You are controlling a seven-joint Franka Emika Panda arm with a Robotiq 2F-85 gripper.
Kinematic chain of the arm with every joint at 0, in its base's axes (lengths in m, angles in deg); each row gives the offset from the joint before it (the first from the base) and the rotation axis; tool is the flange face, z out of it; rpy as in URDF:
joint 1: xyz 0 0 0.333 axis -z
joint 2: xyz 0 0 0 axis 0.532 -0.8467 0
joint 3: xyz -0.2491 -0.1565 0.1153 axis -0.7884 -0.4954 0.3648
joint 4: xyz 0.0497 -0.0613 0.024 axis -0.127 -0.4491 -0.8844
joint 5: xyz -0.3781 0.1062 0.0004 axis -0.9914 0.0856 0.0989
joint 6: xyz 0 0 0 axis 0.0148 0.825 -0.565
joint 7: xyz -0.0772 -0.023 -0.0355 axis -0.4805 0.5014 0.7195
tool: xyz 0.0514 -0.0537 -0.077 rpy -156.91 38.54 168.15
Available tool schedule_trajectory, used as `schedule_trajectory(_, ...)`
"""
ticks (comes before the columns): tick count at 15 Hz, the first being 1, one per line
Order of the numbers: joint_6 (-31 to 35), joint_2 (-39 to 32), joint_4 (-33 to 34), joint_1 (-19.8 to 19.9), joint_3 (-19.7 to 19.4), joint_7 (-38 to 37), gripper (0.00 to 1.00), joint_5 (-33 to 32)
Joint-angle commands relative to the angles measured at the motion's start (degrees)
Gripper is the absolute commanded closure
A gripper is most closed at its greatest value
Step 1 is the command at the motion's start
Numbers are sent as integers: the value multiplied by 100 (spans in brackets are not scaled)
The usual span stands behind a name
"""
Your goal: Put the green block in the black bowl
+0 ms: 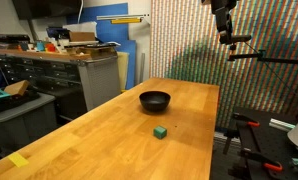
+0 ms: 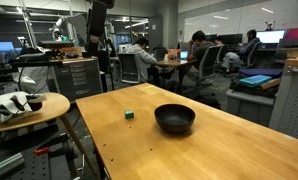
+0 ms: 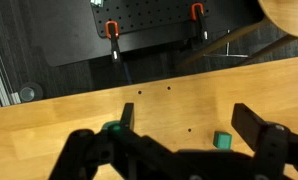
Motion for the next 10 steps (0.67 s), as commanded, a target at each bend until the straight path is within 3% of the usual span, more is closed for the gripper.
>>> schedule_trajectory(1, 8, -8, 13, 54, 46, 21, 0, 18)
schedule_trajectory(10, 84, -125, 68, 89, 106, -210, 0, -7)
